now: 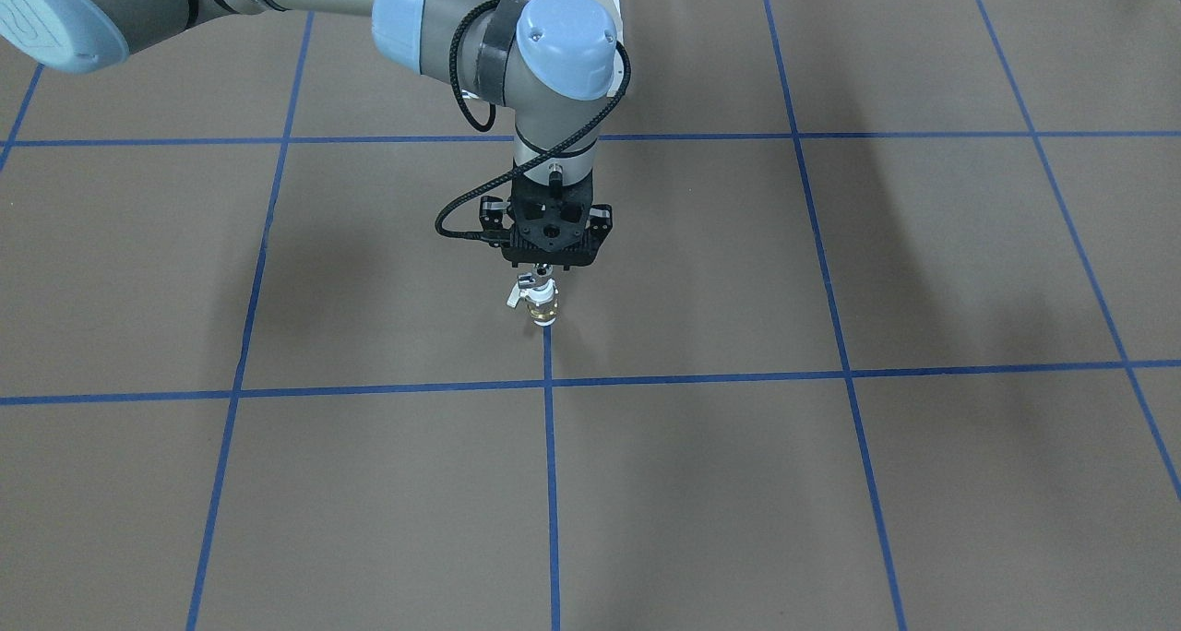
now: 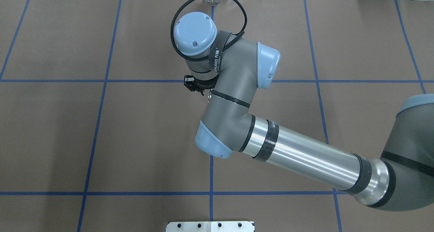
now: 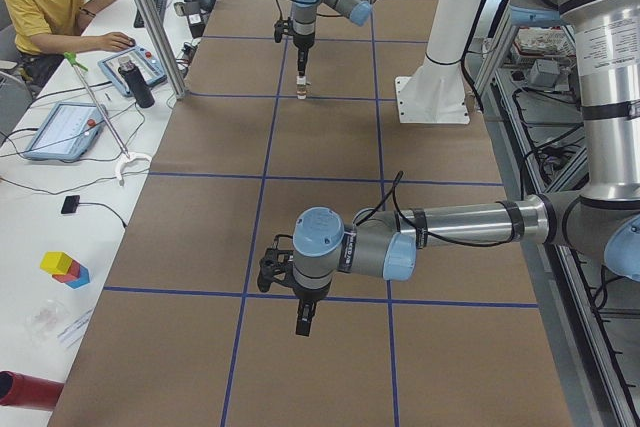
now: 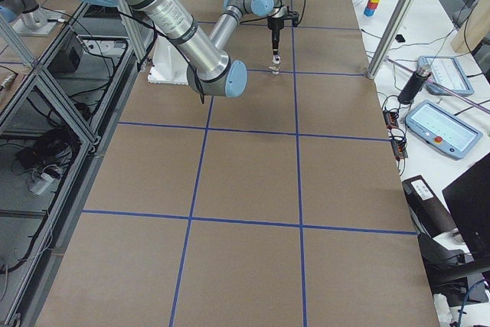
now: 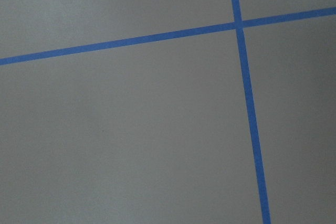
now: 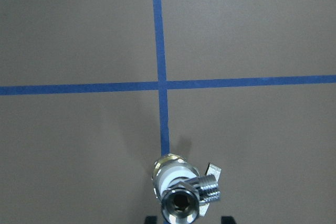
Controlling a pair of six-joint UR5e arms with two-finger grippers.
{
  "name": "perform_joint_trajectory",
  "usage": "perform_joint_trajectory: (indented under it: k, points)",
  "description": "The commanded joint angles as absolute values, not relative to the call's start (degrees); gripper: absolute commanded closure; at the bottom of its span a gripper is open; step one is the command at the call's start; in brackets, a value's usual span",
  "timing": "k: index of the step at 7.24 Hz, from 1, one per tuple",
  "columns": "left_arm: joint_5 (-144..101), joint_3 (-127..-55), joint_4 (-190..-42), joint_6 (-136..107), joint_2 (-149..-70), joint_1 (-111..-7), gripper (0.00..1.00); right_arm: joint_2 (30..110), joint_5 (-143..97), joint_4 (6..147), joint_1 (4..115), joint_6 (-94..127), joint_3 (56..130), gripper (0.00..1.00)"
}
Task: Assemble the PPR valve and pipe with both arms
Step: 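Lower the chrome valve onto the white fitting's brass insert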
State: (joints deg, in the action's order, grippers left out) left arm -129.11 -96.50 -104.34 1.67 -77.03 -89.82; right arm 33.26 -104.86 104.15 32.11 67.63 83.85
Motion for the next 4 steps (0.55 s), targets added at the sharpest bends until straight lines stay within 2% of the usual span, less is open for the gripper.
perform_joint_trajectory:
  k: [1, 2, 4]
  points:
    - [-129.1, -96.5, -104.3, 1.7, -76.9, -89.8, 0.00, 33.1, -104.6, 104.2, 32.1, 67.6, 83.9, 0.01]
    - [-129.1, -96.6, -104.3, 1.7, -76.7, -89.8, 0.00, 33.5, -104.7, 104.4, 32.3, 67.5, 86.5, 0.01]
    - [-129.3, -96.5, -104.2, 1.7, -76.6, -89.8, 0.00, 42.6, -105.6, 104.2, 38.4, 59.3, 96.3, 0.01]
